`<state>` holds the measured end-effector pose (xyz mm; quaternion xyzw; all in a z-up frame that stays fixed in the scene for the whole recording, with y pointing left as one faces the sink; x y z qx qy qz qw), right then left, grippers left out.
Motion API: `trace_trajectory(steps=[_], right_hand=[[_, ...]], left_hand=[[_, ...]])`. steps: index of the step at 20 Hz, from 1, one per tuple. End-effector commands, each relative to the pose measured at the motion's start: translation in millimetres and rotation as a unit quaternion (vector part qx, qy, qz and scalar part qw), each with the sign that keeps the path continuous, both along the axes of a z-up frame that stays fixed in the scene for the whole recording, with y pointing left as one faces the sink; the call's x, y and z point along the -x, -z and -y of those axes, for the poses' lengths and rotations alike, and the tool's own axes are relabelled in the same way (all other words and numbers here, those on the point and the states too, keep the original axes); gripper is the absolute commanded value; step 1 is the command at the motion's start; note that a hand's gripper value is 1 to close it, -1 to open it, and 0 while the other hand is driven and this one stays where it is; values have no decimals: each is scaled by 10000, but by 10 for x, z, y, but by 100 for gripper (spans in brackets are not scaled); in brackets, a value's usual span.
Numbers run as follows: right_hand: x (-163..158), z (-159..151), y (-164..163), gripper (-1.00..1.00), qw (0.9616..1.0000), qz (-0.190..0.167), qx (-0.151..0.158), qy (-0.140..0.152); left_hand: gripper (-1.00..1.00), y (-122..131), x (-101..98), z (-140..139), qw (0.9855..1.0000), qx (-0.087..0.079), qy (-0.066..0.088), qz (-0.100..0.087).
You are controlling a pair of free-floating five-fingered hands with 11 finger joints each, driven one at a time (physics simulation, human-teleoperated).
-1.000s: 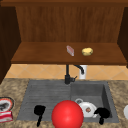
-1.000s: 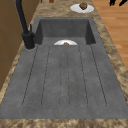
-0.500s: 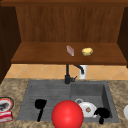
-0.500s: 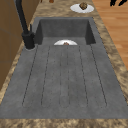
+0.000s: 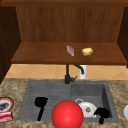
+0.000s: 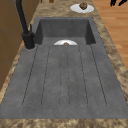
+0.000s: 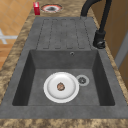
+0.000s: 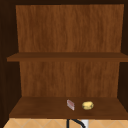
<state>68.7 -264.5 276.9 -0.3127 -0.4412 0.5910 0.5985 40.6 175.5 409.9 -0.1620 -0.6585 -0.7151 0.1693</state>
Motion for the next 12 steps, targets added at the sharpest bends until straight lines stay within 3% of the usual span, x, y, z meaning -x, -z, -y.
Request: trace_trajectory(steps=[1, 7, 10, 12], right_hand=[[0, 0, 0, 0, 10000, 0, 0, 0], [0, 0, 0, 0, 10000, 0, -1, 1], [0, 0, 0, 0, 10000, 0, -1, 1], [0, 0, 0, 0, 10000, 0, -1, 1]], left_hand=[[-100, -210, 263, 40, 10000, 0, 87, 36], [-100, -498, 740, 56, 10000, 12, 67, 32], [-100, -478, 936, 48, 9988, 16, 13, 482], [-100, -508, 1069, 42, 9981, 47, 22, 613]])
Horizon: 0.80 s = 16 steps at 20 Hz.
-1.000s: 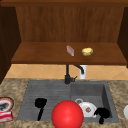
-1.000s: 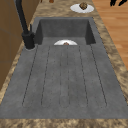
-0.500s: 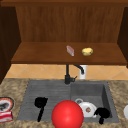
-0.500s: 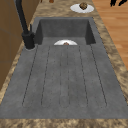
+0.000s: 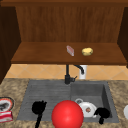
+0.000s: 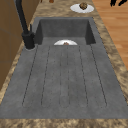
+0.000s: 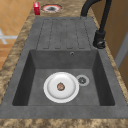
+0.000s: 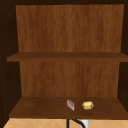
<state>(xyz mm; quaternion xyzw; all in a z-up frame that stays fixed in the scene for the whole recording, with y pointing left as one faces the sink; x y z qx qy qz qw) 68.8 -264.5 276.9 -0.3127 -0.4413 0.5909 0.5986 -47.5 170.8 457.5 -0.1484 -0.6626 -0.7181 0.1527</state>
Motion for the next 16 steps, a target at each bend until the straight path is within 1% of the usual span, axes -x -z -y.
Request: trace_trajectory(steps=[1, 2, 3, 4, 5, 6, 7, 8, 10, 12, 16], right_hand=[[0, 0, 0, 0, 10000, 0, 0, 0], [0, 0, 0, 0, 10000, 0, 0, 0], [0, 0, 0, 0, 10000, 0, 0, 0], [0, 0, 0, 0, 10000, 0, 0, 0], [0, 0, 0, 0, 10000, 0, 0, 0], [0, 0, 0, 0, 10000, 0, 0, 0], [0, 0, 0, 0, 10000, 0, 0, 0], [0, 0, 0, 0, 10000, 0, 0, 0], [0, 0, 0, 0, 10000, 0, 0, 0], [0, 0, 0, 0, 10000, 0, 0, 0], [0, 0, 0, 0, 10000, 0, 0, 0]], left_hand=[[-100, -54, 241, 0, 9989, 43, 0, 471], [-100, -104, 260, 20, 9984, 38, 42, 569], [-100, -198, 254, 60, 9983, 39, 99, 578], [-100, -277, 258, 69, 9986, 23, 133, 507], [-100, -363, 213, 87, 9988, 42, 179, 458], [-100, -414, 217, 92, 9988, 69, 212, 439], [-100, -495, 196, 97, 9991, 82, 243, 351], [-100, -570, 172, 101, 9991, 103, 271, 309], [-100, -721, 102, 95, 9991, 139, 308, 253], [-100, -891, 8, 93, 9992, 175, 339, 151], [-100, -1213, -169, 97, 9989, 196, 392, 144]])
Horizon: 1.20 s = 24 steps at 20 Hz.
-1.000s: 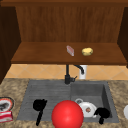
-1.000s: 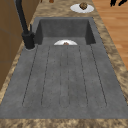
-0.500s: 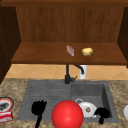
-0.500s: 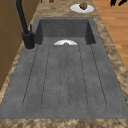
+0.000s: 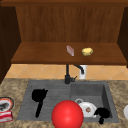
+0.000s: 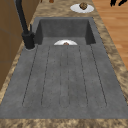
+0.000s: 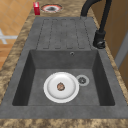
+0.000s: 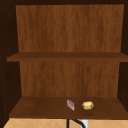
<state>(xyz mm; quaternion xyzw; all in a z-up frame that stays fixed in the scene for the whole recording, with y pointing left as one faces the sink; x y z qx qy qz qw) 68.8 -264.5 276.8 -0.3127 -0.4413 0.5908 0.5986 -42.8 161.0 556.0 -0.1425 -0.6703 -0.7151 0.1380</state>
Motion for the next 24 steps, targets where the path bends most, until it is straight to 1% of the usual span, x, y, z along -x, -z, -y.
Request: trace_trajectory(steps=[1, 4, 8, 13, 16, 17, 22, 24], right_hand=[[0, 0, 0, 0, 10000, 0, 0, 0], [0, 0, 0, 0, 10000, 0, 0, 0], [0, 0, 0, 0, 10000, 0, 0, 0], [0, 0, 0, 0, 10000, 0, 0, 0], [0, 0, 0, 0, 10000, 0, 0, 0], [0, 0, 0, 0, 10000, 0, 0, 0], [0, 0, 0, 0, 10000, 0, 0, 0], [0, 0, 0, 0, 10000, 0, 0, 0]], left_hand=[[-100, -309, -158, 0, 9993, 112, 350, 0], [-100, -554, -259, 24, 9992, 151, 374, -54], [-100, -882, -331, 91, 9989, 212, 388, -129], [-100, -1282, -423, 182, 9989, 237, 390, -112], [-100, -1501, -533, 261, 9992, 148, 360, -56], [-100, -1569, -573, 286, 9993, 140, 350, -42], [-100, -1910, -798, 405, 9993, 161, 325, -21], [-100, -2057, -906, 467, 9995, 169, 270, -41]])
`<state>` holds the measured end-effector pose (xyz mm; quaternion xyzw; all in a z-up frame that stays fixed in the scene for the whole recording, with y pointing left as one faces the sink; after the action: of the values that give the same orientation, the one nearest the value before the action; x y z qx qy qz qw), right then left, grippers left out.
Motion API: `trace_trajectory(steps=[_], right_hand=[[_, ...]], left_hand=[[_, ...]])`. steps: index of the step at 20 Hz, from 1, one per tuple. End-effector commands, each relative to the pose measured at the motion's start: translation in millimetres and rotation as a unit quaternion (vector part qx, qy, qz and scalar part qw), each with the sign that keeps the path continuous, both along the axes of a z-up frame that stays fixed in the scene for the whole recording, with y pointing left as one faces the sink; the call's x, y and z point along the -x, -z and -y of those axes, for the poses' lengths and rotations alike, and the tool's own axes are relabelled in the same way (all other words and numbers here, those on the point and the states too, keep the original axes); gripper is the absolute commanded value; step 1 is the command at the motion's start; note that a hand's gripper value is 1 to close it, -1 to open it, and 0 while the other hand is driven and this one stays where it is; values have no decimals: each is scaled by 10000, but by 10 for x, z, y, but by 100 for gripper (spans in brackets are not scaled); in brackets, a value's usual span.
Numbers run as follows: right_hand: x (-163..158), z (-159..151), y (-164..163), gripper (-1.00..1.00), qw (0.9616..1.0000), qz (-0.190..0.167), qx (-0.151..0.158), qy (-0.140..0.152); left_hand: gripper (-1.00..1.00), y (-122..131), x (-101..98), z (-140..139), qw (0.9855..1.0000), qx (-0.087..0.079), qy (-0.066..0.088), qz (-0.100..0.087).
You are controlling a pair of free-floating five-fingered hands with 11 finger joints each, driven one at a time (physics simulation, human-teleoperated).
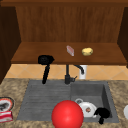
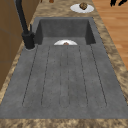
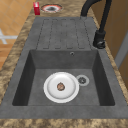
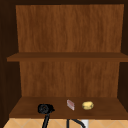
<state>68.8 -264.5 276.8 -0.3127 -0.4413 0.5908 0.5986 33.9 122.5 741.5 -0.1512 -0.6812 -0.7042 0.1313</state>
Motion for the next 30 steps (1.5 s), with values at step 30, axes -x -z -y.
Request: trace_trajectory(steps=[30], right_hand=[[0, 0, 0, 0, 10000, 0, 0, 0]], left_hand=[[-100, -576, -1431, 929, 9997, -91, 206, -1]])
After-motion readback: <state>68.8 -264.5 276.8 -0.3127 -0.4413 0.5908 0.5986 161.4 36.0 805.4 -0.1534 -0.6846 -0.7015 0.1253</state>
